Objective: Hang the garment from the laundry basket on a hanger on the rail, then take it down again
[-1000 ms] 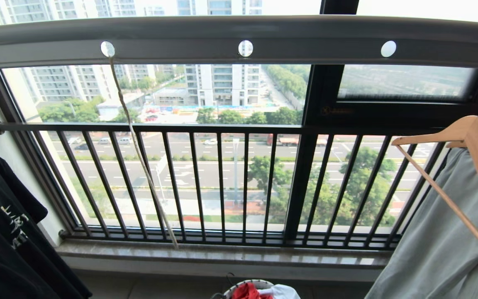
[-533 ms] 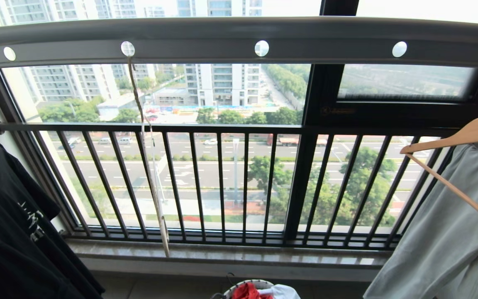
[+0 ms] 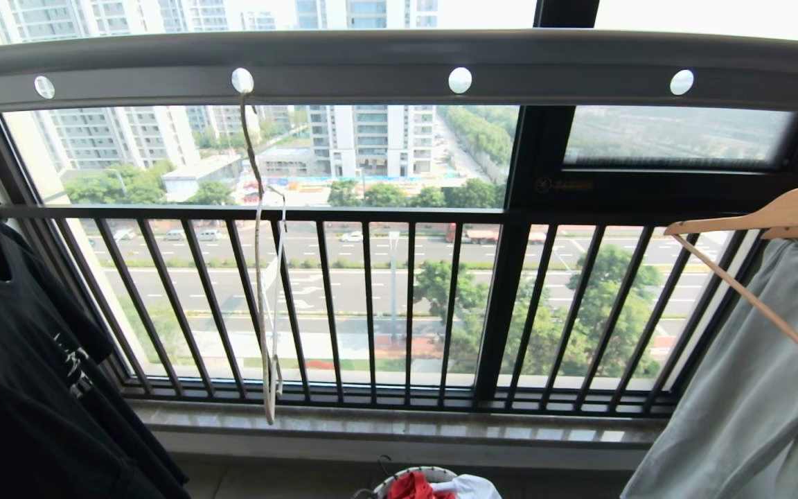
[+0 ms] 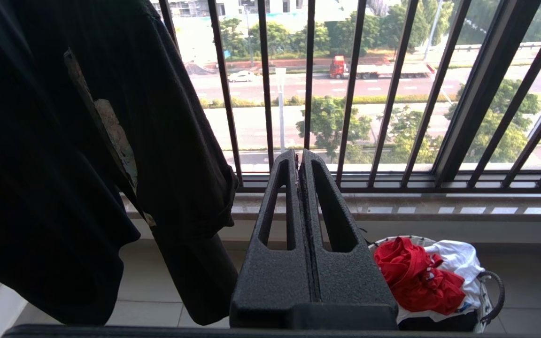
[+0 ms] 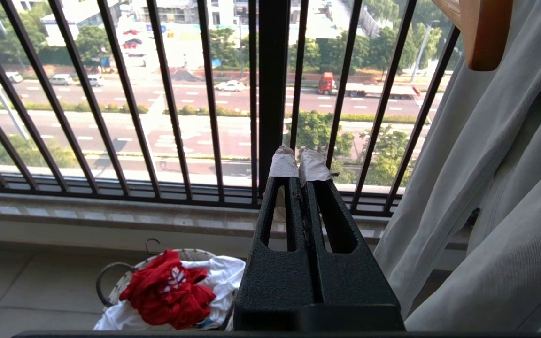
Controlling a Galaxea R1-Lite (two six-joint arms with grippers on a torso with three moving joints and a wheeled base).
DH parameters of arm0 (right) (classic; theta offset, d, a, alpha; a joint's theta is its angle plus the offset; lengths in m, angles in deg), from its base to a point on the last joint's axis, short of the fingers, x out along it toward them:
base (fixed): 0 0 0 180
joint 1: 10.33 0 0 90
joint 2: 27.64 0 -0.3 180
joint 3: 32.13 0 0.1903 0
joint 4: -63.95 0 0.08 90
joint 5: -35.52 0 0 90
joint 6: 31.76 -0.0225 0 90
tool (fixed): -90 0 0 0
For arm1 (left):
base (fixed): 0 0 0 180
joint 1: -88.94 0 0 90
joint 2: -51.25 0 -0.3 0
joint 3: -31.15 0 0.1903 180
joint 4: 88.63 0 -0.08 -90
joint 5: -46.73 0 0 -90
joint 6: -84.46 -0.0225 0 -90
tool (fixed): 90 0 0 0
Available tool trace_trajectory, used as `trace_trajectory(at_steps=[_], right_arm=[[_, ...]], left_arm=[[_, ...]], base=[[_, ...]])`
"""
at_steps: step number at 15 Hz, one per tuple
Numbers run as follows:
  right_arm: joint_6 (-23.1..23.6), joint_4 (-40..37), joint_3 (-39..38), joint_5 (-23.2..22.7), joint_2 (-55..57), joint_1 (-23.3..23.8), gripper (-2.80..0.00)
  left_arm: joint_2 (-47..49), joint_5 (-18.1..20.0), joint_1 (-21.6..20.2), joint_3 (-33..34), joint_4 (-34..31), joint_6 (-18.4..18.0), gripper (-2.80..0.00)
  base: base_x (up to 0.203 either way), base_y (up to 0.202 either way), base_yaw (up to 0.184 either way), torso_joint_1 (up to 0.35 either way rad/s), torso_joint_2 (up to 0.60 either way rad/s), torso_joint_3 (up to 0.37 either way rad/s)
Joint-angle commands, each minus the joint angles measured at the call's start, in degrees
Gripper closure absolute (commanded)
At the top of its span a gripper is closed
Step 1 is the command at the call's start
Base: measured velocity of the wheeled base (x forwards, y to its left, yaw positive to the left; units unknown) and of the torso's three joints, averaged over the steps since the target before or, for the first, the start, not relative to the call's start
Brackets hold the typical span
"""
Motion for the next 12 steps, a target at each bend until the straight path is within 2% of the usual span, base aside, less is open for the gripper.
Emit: trace_trajectory(at_steps=[1,12], right_arm=[[-0.1,0.0,0.0,0.0,0.0,0.0,0.00],[-0.9,0.1,0.0,0.2,0.0,0.0,0.00]], left_arm=[[0.0,0.0,0.0,0.0,0.0,0.0,0.00],[0.0,0.0,0.0,0.0,0.0,0.0,0.00]], base=[[0.000,0.000,0.000,0.000,0.00,0.000],[0.000,0.000,0.000,0.000,0.00,0.000]])
